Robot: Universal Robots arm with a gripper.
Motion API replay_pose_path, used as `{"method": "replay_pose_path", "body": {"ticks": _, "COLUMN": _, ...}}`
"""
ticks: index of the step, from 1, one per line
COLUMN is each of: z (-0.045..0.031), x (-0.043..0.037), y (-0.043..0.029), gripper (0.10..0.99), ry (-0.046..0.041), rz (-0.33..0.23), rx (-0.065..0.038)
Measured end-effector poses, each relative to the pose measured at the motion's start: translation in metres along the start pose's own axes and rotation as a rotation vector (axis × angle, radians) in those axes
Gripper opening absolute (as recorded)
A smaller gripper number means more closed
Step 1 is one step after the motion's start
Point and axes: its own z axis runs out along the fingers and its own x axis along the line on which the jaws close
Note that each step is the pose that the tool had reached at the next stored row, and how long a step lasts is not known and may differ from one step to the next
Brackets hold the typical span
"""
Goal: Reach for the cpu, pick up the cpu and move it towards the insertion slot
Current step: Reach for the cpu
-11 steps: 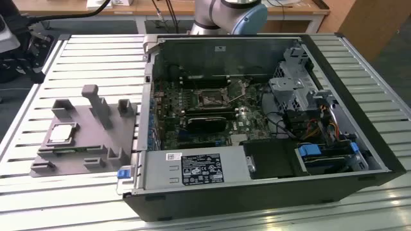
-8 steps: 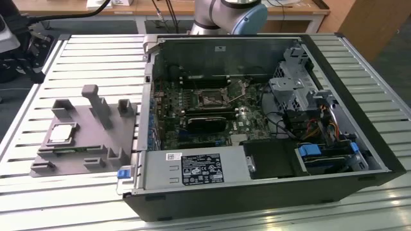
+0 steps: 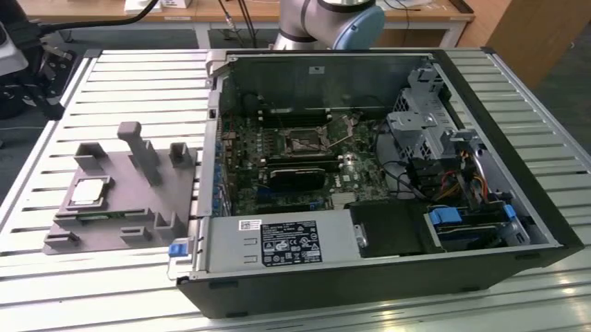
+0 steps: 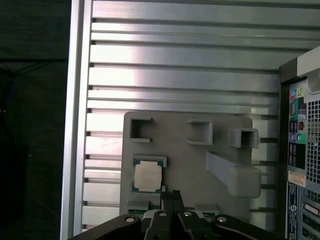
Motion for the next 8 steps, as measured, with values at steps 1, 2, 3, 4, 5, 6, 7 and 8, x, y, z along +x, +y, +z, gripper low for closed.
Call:
{"method": "replay_pose_path", "body": {"ticks": 1, "z": 0.0000, "x": 0.0014, "y": -0.0002, "gripper": 0.106, "ry": 0.0000, "rz": 0.000, "rx": 0.000}}
{"method": "replay_pose_path", "body": {"ticks": 2, "z": 0.0000, "x": 0.0033, "y": -0.0008, "gripper": 0.106, "ry": 0.0000, "rz": 0.000, "rx": 0.000}}
{"method": "replay_pose_path", "body": {"ticks": 3, "z": 0.0000, "x": 0.0052, "y": -0.0015, "gripper": 0.106, "ry": -0.0001, "rz": 0.000, "rx": 0.000}}
{"method": "replay_pose_path", "body": {"ticks": 4, "z": 0.0000, "x": 0.0066, "y": -0.0025, "gripper": 0.106, "ry": 0.0000, "rz": 0.000, "rx": 0.000}}
{"method": "replay_pose_path", "body": {"ticks": 5, "z": 0.0001, "x": 0.0077, "y": -0.0036, "gripper": 0.106, "ry": 0.0000, "rz": -0.001, "rx": 0.000}}
{"method": "replay_pose_path", "body": {"ticks": 6, "z": 0.0002, "x": 0.0084, "y": -0.0046, "gripper": 0.106, "ry": 0.0000, "rz": -0.001, "rx": 0.000}}
{"method": "replay_pose_path", "body": {"ticks": 7, "z": 0.0005, "x": 0.0092, "y": -0.0060, "gripper": 0.106, "ry": 0.0000, "rz": -0.001, "rx": 0.000}}
{"method": "replay_pose_path", "body": {"ticks": 8, "z": 0.0007, "x": 0.0100, "y": -0.0075, "gripper": 0.106, "ry": 0.0000, "rz": -0.002, "rx": 0.000}}
